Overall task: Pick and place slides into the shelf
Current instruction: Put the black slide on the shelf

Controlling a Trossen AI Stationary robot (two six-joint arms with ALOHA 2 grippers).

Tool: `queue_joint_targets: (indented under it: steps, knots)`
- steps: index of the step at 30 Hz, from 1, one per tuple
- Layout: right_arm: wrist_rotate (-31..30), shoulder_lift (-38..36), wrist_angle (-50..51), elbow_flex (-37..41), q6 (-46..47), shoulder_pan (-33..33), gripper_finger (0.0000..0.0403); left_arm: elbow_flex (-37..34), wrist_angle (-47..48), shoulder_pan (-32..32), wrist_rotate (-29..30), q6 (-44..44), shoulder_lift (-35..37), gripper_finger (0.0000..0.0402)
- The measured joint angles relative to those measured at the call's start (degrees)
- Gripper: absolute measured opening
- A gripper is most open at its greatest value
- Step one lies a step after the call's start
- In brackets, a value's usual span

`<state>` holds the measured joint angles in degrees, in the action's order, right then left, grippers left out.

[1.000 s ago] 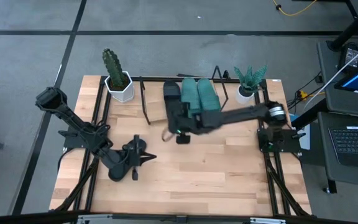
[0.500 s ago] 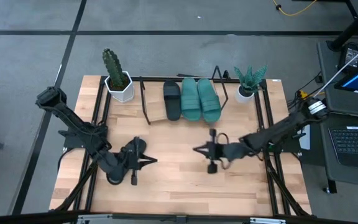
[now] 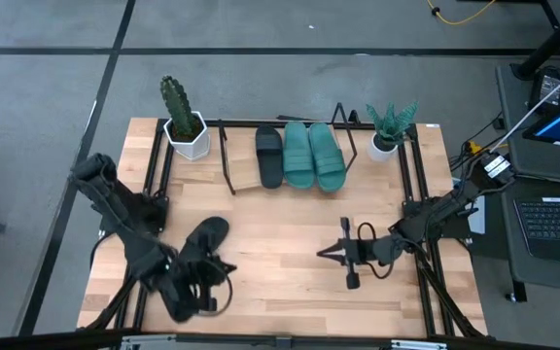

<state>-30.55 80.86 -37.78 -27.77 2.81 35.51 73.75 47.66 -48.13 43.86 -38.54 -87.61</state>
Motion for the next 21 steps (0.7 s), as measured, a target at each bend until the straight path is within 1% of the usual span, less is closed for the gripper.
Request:
queue_joint_targets:
  steps: [4,7,9,11,13,21]
  knots:
    - [0.00,0.00,0.06,0.02,0.05,0.33,0.0013,9.65,13.03,-1.94,-1.60,-7.89,-7.55,0.0000]
    - [0.00,0.02,0.08,0.02,-0.05,0.28,0.0007,15.93,23.43,-2.68,-4.85,-15.23,-12.09,0.0000]
    - [0.00,0.04,0.10,0.02,-0.07,0.12,0.0006,18.64,28.39,-2.74,-7.16,-19.45,-14.38,0.0000]
    - [0.02,0.04,0.14,0.02,-0.08,0.00,0.0008,19.62,31.14,-2.66,-9.38,-21.14,-15.79,0.0000]
    - [0.02,0.04,0.26,0.02,-0.13,-0.09,0.0013,19.61,32.11,-2.46,-11.27,-20.97,-16.54,0.0000]
    - [0.52,0.04,0.65,0.02,-0.29,-0.11,0.0023,15.92,32.57,-1.57,-12.09,-20.92,-17.12,0.0000]
